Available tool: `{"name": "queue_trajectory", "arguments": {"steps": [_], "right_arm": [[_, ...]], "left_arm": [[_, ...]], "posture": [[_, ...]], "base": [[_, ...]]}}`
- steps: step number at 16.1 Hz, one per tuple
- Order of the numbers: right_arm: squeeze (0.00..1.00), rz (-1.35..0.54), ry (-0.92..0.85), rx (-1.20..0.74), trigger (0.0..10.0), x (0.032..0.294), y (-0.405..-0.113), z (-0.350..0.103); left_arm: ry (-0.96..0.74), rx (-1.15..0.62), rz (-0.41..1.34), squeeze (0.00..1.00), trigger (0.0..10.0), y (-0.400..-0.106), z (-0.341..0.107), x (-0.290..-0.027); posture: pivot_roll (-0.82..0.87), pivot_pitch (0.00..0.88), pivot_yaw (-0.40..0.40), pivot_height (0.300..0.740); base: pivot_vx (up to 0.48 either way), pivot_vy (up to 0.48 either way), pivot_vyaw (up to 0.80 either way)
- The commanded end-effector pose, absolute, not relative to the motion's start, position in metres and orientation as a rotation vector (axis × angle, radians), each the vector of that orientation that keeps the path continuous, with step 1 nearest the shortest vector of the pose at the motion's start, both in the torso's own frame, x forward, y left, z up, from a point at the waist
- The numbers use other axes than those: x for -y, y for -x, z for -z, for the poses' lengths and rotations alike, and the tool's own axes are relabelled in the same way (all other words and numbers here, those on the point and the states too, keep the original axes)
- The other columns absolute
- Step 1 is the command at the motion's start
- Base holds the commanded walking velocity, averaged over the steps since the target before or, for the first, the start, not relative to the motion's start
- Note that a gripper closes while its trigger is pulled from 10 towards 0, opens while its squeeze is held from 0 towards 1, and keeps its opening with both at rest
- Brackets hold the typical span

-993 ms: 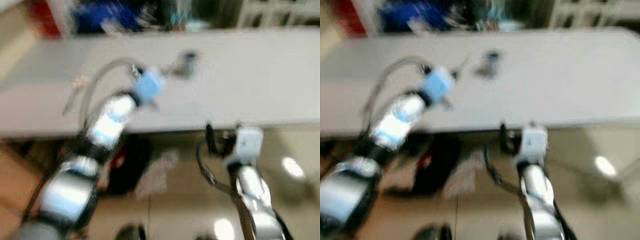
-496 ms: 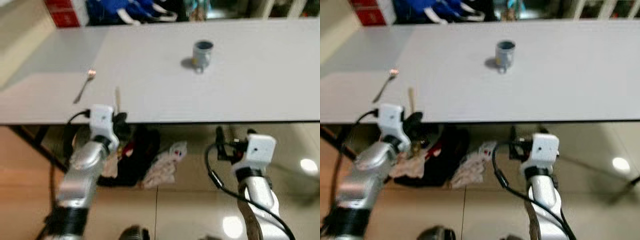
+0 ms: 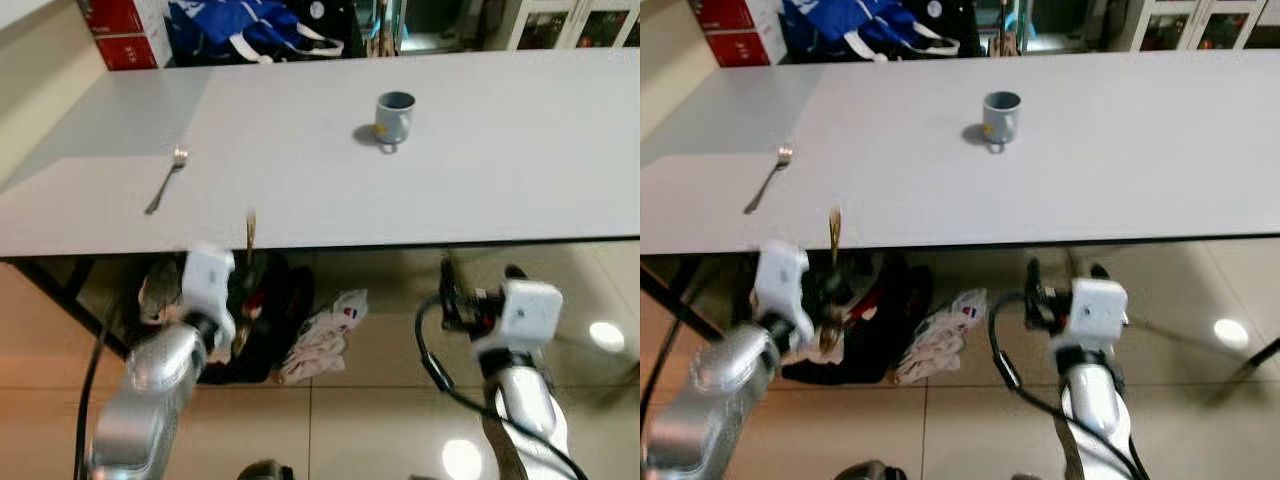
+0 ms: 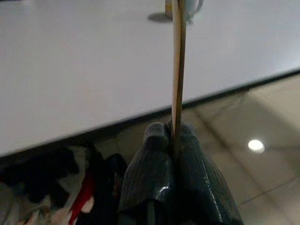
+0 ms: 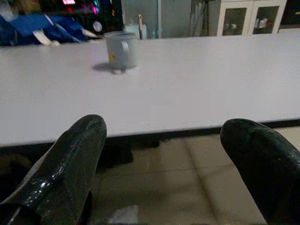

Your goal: Setting the table

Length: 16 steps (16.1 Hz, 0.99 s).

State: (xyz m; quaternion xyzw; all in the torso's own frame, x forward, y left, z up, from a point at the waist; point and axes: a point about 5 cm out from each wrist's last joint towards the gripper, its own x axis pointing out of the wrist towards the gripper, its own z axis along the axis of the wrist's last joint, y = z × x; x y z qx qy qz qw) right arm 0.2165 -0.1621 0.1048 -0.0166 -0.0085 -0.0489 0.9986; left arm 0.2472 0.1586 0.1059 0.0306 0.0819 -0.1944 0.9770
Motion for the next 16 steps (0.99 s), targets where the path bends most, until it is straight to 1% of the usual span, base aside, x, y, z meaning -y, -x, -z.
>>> {"name": "queue_trajectory", "arguments": {"steps": [1, 2, 3, 4, 5, 6, 9, 11, 12, 14, 16], "right_arm": [[0.0, 0.097, 0.046, 0.025, 10.0, 0.163, -0.215, -0.104], [0.0, 0.098, 0.046, 0.021, 10.0, 0.164, -0.216, -0.103], [0.0, 0.095, 0.045, 0.014, 10.0, 0.165, -0.221, -0.102], [0.0, 0.091, 0.053, 0.009, 10.0, 0.167, -0.226, -0.101], [0.0, 0.089, 0.056, 0.008, 10.0, 0.168, -0.226, -0.101], [0.0, 0.091, 0.059, 0.016, 10.0, 0.171, -0.229, -0.104], [0.0, 0.094, 0.061, 0.021, 10.0, 0.174, -0.23, -0.105], [0.0, 0.092, 0.068, 0.028, 10.0, 0.175, -0.232, -0.106], [0.0, 0.092, 0.064, 0.032, 10.0, 0.173, -0.233, -0.108], [0.0, 0.084, 0.056, 0.039, 10.0, 0.17, -0.234, -0.109], [0.0, 0.066, 0.059, 0.056, 10.0, 0.167, -0.238, -0.111]], "left_arm": [[-0.082, -0.132, 0.392, 0.0, 0.0, -0.247, -0.107, -0.159], [-0.061, -0.126, 0.383, 0.0, 0.0, -0.247, -0.107, -0.158], [-0.052, -0.094, 0.392, 0.0, 0.0, -0.251, -0.109, -0.153], [-0.075, -0.081, 0.41, 0.0, 0.0, -0.255, -0.107, -0.149], [-0.076, -0.077, 0.412, 0.0, 0.0, -0.255, -0.107, -0.147], [-0.035, -0.075, 0.414, 0.0, 0.0, -0.26, -0.107, -0.144], [-0.006, -0.094, 0.436, 0.0, 0.0, -0.262, -0.106, -0.14], [0.052, -0.115, 0.445, 0.0, 0.0, -0.272, -0.105, -0.135], [0.045, -0.11, 0.454, 0.0, 0.0, -0.272, -0.106, -0.133], [0.032, -0.084, 0.457, 0.0, 0.0, -0.272, -0.113, -0.132], [0.036, -0.01, 0.46, 0.0, 0.0, -0.276, -0.131, -0.125]], "posture": [[-0.09, 0.0, 0.063, 0.727], [-0.09, 0.0, 0.063, 0.727], [-0.09, 0.0, 0.043, 0.727], [-0.1, 0.0, 0.021, 0.727], [-0.1, 0.0, 0.021, 0.727], [-0.11, 0.0, 0.009, 0.727], [-0.12, 0.001, 0.005, 0.727], [-0.13, 0.006, 0.008, 0.727], [-0.13, 0.009, 0.011, 0.727], [-0.12, 0.014, 0.014, 0.727], [-0.11, 0.006, 0.024, 0.727]], "base": [[0.0, 0.0, 0.0], [0.0, 0.0, 0.0], [0.0, 0.0, 0.0], [0.0, 0.0, 0.0], [0.0, 0.0, 0.0], [0.0, 0.0, 0.0], [0.0, 0.0, 0.0], [0.0, 0.0, 0.0], [0.0, 0.0, 0.0], [0.0, 0.0, 0.0], [0.0, 0.0, 0.0]]}}
